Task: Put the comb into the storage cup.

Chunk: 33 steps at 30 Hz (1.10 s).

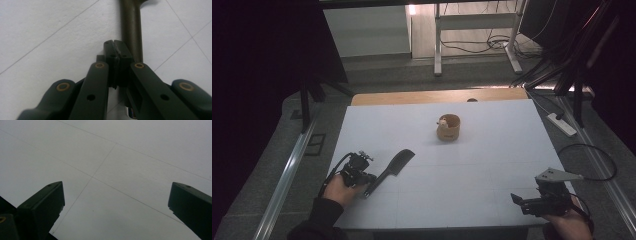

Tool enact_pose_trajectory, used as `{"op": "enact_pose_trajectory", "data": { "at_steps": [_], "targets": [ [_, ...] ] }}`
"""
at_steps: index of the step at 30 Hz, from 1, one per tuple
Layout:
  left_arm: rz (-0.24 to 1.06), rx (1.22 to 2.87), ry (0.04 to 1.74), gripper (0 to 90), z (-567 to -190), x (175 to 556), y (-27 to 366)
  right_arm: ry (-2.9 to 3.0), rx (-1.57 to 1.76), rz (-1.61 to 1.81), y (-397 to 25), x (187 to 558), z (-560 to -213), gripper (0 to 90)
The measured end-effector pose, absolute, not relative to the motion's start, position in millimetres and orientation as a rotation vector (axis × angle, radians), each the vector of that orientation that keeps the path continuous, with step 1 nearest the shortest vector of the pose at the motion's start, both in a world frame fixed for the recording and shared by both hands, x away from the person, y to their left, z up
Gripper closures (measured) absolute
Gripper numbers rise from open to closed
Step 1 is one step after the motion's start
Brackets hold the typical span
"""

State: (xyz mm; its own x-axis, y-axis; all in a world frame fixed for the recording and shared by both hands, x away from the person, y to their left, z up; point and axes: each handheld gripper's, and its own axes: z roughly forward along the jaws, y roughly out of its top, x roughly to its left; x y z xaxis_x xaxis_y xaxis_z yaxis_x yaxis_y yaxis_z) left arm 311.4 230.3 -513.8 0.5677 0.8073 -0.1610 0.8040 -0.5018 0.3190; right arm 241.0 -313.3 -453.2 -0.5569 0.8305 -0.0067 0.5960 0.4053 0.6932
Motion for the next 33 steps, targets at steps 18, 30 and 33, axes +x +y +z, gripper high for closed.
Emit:
{"op": "enact_pose_trajectory", "data": {
  "at_steps": [18, 30, 33],
  "targets": [
    [0.038, 2.334, 1.369, 83.7, -501, 302, 235, 2.319, 1.228, 0.931, -313, 241, -453, 1.1],
    [0.182, 2.219, 1.378, 30.2, -486, 288, 234, 2.321, 1.221, 0.936, -313, 241, -453, 1.2],
    [0.194, 2.223, 1.366, 17.0, -485, 287, 233, 2.322, 1.219, 0.934, -313, 241, -453, 1.2]
  ]
}}
